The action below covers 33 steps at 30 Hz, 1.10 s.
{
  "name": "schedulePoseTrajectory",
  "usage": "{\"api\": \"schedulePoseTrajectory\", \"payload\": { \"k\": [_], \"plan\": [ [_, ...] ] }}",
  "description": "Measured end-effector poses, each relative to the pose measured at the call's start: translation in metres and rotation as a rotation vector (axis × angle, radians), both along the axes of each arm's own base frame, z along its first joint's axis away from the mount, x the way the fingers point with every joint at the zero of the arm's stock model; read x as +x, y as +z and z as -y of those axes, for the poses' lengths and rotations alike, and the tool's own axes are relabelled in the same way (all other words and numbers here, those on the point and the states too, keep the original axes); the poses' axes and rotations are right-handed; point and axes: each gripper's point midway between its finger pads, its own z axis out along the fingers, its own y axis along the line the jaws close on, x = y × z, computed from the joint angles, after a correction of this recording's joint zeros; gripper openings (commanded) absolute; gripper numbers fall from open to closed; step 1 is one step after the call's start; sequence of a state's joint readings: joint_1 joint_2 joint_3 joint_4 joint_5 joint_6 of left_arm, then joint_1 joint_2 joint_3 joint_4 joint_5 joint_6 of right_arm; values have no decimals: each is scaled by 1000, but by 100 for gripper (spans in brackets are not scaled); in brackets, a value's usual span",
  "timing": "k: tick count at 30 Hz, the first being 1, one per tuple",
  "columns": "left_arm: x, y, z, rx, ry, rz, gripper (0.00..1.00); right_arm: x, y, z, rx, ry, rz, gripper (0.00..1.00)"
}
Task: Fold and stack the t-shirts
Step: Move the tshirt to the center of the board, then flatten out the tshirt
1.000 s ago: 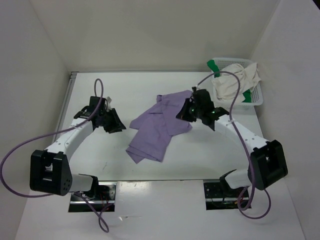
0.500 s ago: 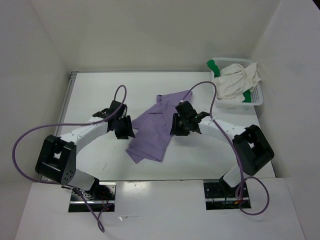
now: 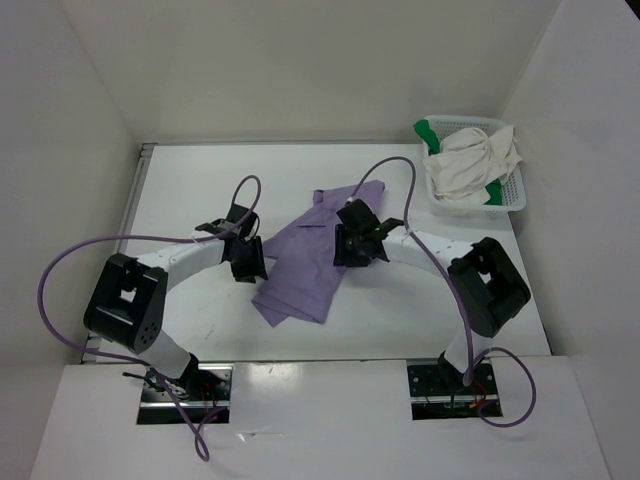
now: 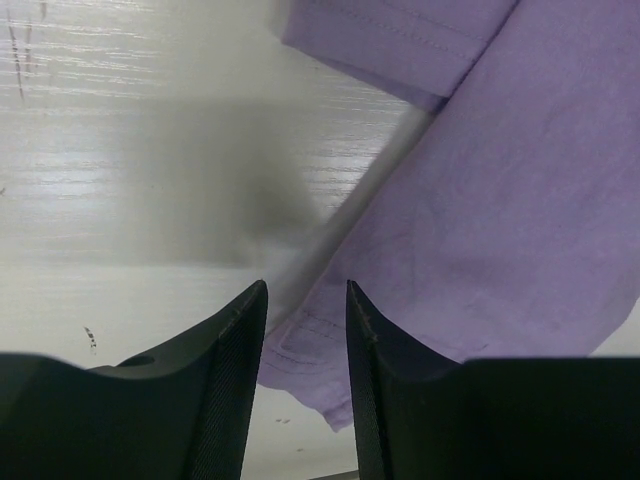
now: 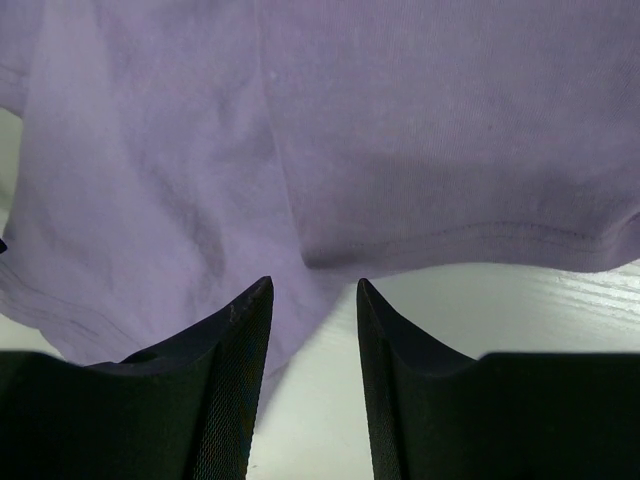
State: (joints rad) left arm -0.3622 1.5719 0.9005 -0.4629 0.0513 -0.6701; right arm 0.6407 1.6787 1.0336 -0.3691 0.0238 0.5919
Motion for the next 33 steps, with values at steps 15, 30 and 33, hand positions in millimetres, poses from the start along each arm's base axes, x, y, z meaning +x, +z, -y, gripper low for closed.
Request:
{"api": "schedulePoseTrajectory", "payload": {
  "k": [15, 30, 33],
  "plan": [
    [-1, -7, 2, 2, 5, -18, 35, 15, -14, 3, -72, -11, 9, 45],
    [-14, -11, 6, -32, -12, -63, 32, 11, -18, 4, -111, 4, -6, 33],
    [-18, -11, 7, -38, -14, -74, 28, 11, -18, 5, -116, 1, -6, 29]
  ]
}}
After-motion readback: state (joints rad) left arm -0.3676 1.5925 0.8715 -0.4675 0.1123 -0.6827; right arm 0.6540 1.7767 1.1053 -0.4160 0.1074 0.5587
